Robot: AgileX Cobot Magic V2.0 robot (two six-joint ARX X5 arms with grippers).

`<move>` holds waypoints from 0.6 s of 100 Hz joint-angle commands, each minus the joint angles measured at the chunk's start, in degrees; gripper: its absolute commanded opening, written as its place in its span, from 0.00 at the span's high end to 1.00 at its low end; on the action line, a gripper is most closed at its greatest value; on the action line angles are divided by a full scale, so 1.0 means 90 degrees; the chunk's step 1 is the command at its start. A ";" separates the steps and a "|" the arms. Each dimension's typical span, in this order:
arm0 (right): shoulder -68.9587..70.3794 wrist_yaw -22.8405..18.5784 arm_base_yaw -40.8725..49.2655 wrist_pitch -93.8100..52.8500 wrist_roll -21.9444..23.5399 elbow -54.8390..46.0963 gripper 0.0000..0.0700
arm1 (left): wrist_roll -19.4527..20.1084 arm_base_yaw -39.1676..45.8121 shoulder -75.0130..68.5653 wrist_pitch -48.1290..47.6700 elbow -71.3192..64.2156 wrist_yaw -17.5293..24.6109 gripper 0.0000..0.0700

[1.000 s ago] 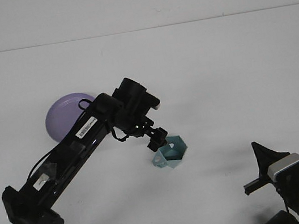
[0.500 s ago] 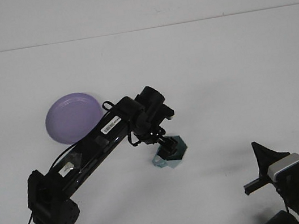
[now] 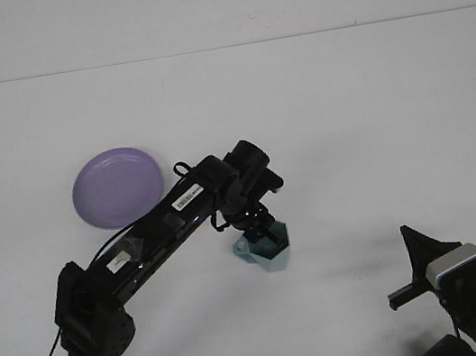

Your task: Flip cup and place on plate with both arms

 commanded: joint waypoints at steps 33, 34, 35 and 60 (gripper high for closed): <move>-0.0002 0.0017 0.0029 0.0056 0.0063 0.0032 1.00 | -0.0131 0.0248 0.0058 -0.0860 0.1353 -0.0017 0.98; -0.0002 0.0017 0.0029 0.0056 0.0063 0.0032 1.00 | -0.0146 0.0270 0.0049 -0.0882 0.1396 -0.0017 0.98; -0.0002 0.0017 0.0029 0.0056 0.0063 0.0032 1.00 | -0.0148 0.0289 0.0034 -0.0906 0.1440 -0.0017 0.98; -0.0002 0.0012 0.0029 0.0056 0.0063 0.0032 1.00 | -0.0272 0.1345 -0.0612 -0.1404 0.1741 -0.0510 0.98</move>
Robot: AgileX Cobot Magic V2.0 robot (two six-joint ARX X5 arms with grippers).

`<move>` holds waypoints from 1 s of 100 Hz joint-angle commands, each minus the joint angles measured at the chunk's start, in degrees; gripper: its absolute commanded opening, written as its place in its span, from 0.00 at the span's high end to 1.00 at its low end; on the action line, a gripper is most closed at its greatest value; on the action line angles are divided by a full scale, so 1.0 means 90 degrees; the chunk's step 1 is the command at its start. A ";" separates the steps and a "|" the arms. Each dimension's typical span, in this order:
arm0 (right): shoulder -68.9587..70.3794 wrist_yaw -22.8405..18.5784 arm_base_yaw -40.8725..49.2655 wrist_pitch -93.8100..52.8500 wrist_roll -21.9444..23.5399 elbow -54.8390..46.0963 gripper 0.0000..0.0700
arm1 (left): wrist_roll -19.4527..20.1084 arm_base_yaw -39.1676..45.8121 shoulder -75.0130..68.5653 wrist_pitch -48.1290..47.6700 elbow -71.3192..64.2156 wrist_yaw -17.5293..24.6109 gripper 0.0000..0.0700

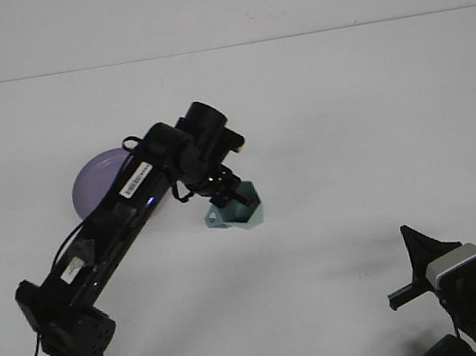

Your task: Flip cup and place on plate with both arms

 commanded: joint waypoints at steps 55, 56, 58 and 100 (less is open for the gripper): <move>0.0000 -0.0146 0.0029 0.0049 0.0097 0.0032 1.00 | -0.0495 0.3587 -0.0515 -0.0158 0.0192 -0.0117 0.98; 0.0000 -0.0146 0.0032 0.0049 0.0102 0.0032 1.00 | -0.0505 0.3616 -0.0498 -0.0158 0.0189 -0.0117 0.98; 0.0000 -0.0143 0.0032 0.0046 0.0129 0.0032 1.00 | -0.0532 0.3699 -0.0437 -0.0160 0.0187 -0.0117 0.98; 0.0000 -0.0141 0.0029 0.0039 0.0187 0.0032 1.00 | -0.0629 0.3886 0.0840 -0.0087 0.0187 -0.0255 0.98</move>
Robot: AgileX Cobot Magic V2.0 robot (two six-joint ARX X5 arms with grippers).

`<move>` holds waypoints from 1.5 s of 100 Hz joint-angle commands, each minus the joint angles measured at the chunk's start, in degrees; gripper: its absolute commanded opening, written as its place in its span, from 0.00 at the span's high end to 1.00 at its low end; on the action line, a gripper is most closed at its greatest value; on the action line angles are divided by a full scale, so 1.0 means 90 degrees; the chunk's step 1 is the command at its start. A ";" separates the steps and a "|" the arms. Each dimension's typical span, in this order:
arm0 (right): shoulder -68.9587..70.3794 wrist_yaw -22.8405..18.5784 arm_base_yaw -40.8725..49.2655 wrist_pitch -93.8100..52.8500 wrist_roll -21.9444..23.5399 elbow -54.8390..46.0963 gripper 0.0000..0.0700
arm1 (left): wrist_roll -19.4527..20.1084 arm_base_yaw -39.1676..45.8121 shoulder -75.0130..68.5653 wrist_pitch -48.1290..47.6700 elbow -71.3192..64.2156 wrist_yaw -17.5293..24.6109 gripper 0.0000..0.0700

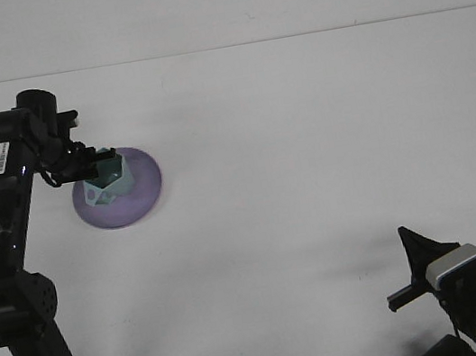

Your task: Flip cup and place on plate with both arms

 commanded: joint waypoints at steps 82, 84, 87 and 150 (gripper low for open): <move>0.0002 0.0007 0.0029 0.0304 -0.0010 0.0034 1.00 | -0.0151 0.0172 -0.0675 0.0058 0.0546 -0.0019 0.23; 0.0010 0.0015 0.0029 0.0381 -0.0044 0.0034 1.00 | -0.0160 0.0182 -0.0816 0.0075 0.0551 -0.0019 0.23; 0.0022 0.0051 0.0029 0.0498 -0.0070 0.0036 1.00 | -0.0170 0.0204 -0.1054 0.0107 0.0551 -0.0019 0.25; 0.1151 0.0549 0.0027 0.1732 -0.0284 0.0141 1.00 | -0.0041 0.0243 -0.6761 0.1984 -0.2637 -0.0066 0.98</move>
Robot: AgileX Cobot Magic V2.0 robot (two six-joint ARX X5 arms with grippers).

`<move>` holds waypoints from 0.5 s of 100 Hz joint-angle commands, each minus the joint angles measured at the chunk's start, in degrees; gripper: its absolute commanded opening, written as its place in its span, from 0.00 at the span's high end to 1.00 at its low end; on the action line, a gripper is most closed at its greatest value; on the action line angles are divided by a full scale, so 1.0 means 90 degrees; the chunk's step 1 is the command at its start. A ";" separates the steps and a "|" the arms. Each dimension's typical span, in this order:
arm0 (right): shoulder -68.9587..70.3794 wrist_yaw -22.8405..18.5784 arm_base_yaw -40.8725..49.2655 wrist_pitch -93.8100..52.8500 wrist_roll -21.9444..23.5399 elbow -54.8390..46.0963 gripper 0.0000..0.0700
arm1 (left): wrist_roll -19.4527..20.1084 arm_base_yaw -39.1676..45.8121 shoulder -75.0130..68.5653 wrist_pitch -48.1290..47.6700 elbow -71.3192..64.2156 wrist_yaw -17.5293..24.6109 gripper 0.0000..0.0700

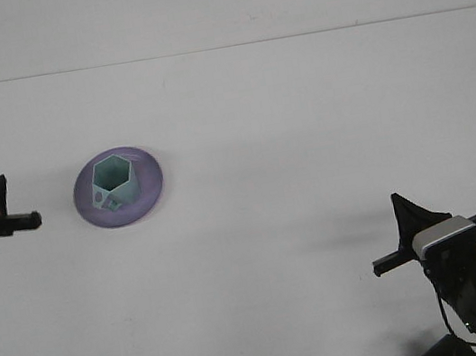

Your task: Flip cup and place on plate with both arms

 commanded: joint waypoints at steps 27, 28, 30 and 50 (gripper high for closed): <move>-0.0325 -0.0410 0.0029 0.1474 -0.0262 -0.1168 1.00 | -0.0109 -0.0029 -0.3988 0.3796 -0.6319 0.0017 0.98; -0.0347 -0.0410 0.0029 0.1549 -0.0270 -0.1224 1.00 | -0.0107 -0.0036 -0.4099 0.3869 -0.6460 0.0017 0.98; -0.0384 -0.0408 0.0029 0.1673 -0.0270 -0.1331 1.00 | -0.0107 -0.0041 -0.4320 0.4000 -0.6734 0.0015 0.98; -0.0437 -0.0391 0.0029 0.1919 -0.0270 -0.1688 1.00 | -0.0425 -0.0039 -0.5955 0.4333 -0.8376 -0.0058 0.98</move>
